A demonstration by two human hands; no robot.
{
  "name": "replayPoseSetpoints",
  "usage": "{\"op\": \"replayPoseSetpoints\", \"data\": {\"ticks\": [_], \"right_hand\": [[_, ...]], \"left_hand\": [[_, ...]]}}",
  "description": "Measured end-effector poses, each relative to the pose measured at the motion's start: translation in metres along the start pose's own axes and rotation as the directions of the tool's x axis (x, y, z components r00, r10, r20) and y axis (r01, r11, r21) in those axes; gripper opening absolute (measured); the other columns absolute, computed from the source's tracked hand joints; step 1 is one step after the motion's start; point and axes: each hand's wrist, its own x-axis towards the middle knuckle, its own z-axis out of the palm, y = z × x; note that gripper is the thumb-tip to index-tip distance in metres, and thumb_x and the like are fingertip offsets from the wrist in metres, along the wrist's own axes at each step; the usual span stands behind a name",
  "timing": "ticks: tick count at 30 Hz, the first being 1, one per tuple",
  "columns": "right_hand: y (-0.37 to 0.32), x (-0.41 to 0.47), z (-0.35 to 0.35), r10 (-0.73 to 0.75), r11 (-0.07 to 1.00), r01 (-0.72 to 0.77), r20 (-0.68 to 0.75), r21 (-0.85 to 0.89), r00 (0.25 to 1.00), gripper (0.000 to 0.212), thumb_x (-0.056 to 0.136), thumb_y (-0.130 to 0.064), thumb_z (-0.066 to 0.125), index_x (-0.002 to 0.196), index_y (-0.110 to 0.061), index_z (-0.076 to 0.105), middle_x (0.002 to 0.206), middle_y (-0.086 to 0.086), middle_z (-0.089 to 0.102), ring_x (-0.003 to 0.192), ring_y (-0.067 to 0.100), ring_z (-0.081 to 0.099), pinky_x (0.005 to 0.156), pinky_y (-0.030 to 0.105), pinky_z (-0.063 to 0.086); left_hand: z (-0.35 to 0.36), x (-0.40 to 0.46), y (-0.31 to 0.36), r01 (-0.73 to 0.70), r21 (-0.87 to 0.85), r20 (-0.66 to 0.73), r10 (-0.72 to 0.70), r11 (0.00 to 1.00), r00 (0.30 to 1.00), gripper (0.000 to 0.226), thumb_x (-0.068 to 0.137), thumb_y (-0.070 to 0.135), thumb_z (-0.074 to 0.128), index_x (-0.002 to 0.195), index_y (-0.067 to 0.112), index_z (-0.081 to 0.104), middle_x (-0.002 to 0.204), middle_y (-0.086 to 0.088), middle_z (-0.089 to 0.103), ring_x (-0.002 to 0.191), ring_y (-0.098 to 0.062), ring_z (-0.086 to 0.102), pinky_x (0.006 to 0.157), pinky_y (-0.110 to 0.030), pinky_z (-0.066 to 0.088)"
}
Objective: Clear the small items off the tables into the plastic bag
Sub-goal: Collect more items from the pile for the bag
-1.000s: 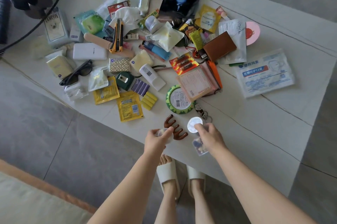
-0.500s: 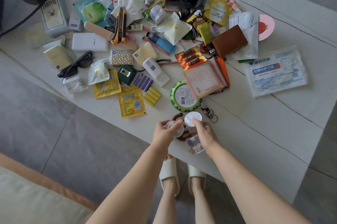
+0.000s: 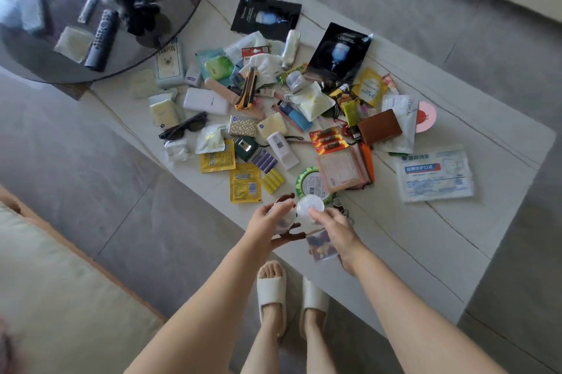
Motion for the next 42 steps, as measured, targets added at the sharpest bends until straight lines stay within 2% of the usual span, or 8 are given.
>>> {"op": "replayPoseSetpoints", "data": {"ticks": [4,12,18,24,28,34,39,42], "right_hand": [[-0.041,-0.049,0.009,-0.035,0.997,0.038,0.041,-0.062,0.999,0.031,0.088,-0.045,0.057,0.115,-0.033,0.051,0.114,0.003,0.059,0.105,0.027,0.06,0.09,0.055,0.051],[-0.11,-0.149,0.08,-0.1,0.964,0.149,0.219,-0.219,0.97,0.047,0.088,-0.035,0.059,0.13,-0.021,0.042,0.118,0.012,0.06,0.101,0.03,0.062,0.087,0.049,0.051],[-0.142,-0.216,0.186,-0.104,0.893,0.291,0.471,-0.344,0.876,0.032,0.088,-0.022,0.062,0.114,-0.013,0.047,0.099,0.009,0.063,0.071,0.022,0.06,0.064,0.041,0.05],[-0.142,-0.264,0.315,-0.106,0.756,0.443,0.578,-0.482,0.809,0.038,0.09,-0.032,0.061,0.119,-0.012,0.048,0.105,0.013,0.061,0.078,0.025,0.059,0.058,0.032,0.048],[-0.129,-0.281,0.404,-0.08,0.695,0.485,0.613,-0.531,0.786,0.038,0.091,-0.031,0.059,0.112,0.001,0.058,0.075,0.01,0.061,0.055,0.021,0.059,0.038,0.02,0.044],[-0.091,-0.294,0.518,0.02,0.651,0.467,0.628,-0.599,0.778,0.05,0.091,-0.047,0.052,0.108,0.0,0.062,0.072,0.016,0.061,0.042,0.019,0.057,0.044,0.022,0.045],[-0.058,-0.297,0.587,0.083,0.57,0.463,0.608,-0.679,0.789,0.039,0.091,-0.04,0.054,0.101,-0.004,0.062,0.069,0.015,0.062,0.043,0.021,0.055,0.041,0.02,0.04],[-0.042,-0.286,0.623,0.098,0.522,0.449,0.574,-0.725,0.813,0.042,0.089,-0.038,0.059,0.105,0.001,0.059,0.079,0.018,0.063,0.05,0.024,0.056,0.045,0.023,0.041]], "left_hand": [[-0.013,-0.07,0.026,-0.067,-0.082,-0.037,0.064,0.994,0.997,0.041,0.08,0.032,0.073,0.112,0.008,0.064,0.104,-0.018,0.064,0.08,-0.027,0.07,0.073,-0.046,0.059],[-0.077,-0.212,0.051,-0.244,-0.244,-0.179,0.204,0.938,0.962,0.036,0.089,0.025,0.061,0.118,0.004,0.064,0.088,-0.012,0.064,0.067,-0.022,0.061,0.058,-0.035,0.057],[-0.163,-0.293,0.049,-0.426,-0.389,-0.287,0.332,0.817,0.899,0.032,0.095,0.029,0.048,0.113,0.007,0.063,0.083,-0.008,0.06,0.06,-0.016,0.058,0.051,-0.026,0.053],[-0.269,-0.342,0.029,-0.569,-0.51,-0.465,0.349,0.645,0.813,0.05,0.094,0.049,0.041,0.11,0.007,0.065,0.08,-0.005,0.058,0.058,-0.013,0.057,0.046,-0.026,0.051],[-0.341,-0.366,0.011,-0.598,-0.607,-0.523,0.304,0.523,0.796,0.043,0.092,0.045,0.047,0.104,0.008,0.066,0.071,-0.005,0.061,0.053,-0.015,0.056,0.047,-0.027,0.049],[-0.433,-0.39,-0.027,-0.611,-0.723,-0.607,0.127,0.323,0.785,0.031,0.092,0.038,0.054,0.093,0.01,0.067,0.08,-0.013,0.063,0.067,-0.025,0.06,0.053,-0.037,0.057],[-0.487,-0.4,-0.056,-0.635,-0.753,-0.641,0.026,0.172,0.767,0.026,0.089,0.035,0.055,0.103,0.014,0.06,0.095,-0.016,0.066,0.079,-0.035,0.064,0.088,-0.058,0.05],[-0.509,-0.4,-0.068,-0.627,-0.765,-0.637,-0.031,0.15,0.77,0.032,0.087,0.028,0.054,0.115,0.012,0.055,0.098,-0.015,0.06,0.07,-0.029,0.061,0.068,-0.048,0.058]]}}
